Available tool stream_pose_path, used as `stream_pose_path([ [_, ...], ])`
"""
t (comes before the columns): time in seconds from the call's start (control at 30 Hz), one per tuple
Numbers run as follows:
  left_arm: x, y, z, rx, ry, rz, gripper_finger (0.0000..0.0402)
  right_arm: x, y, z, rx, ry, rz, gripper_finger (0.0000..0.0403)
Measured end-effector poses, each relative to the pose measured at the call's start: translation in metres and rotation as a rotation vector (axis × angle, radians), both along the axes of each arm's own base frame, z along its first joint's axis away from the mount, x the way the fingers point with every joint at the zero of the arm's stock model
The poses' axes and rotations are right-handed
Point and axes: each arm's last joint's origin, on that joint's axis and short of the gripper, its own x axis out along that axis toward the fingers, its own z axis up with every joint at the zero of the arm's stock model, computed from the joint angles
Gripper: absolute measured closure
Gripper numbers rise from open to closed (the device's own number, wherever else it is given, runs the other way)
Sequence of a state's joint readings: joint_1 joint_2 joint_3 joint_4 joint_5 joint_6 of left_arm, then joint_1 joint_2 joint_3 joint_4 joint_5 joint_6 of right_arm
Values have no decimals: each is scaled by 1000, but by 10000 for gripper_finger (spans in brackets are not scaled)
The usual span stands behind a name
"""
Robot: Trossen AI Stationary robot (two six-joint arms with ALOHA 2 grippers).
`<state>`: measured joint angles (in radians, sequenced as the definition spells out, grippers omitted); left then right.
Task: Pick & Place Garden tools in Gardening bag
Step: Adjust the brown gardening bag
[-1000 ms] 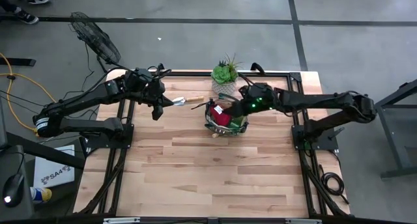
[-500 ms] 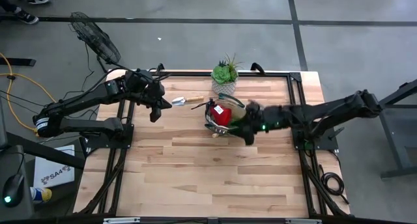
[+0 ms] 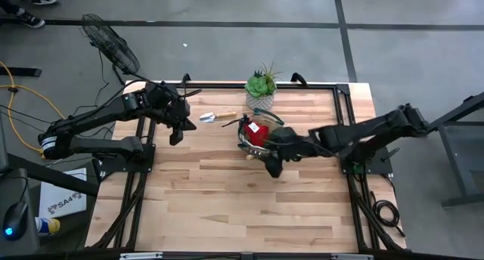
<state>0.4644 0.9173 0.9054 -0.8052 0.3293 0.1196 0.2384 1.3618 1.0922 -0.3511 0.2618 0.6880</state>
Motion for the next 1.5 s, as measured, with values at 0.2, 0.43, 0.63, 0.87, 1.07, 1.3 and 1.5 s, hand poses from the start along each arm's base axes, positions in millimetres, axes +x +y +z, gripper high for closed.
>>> stream_pose_path([
  [0.2, -1, -1, -1, -3, 16, -5, 402, 9, -31, 16, 298, 195, -451, 164],
  [0.43, -3, -1, -3, -17, 39, -3, 402, 16, -34, 18, 738, 153, -749, 178],
  [0.63, -4, -2, -4, -29, 62, -2, 402, 14, -14, 20, 814, 83, -837, 184],
  [0.87, -5, -3, -5, -34, 72, -2, 402, 19, 9, 2, 840, 127, -919, 184],
  [1.07, -6, -3, -6, -39, 83, -3, 402, 28, 14, -13, 837, 154, -959, 184],
  [1.3, -8, -4, -7, -48, 106, -5, 402, 20, 23, -21, 834, 204, -1061, 184],
  [1.5, -8, -4, -7, -49, 107, -5, 402, 15, 19, -22, 783, 142, -1157, 184],
])
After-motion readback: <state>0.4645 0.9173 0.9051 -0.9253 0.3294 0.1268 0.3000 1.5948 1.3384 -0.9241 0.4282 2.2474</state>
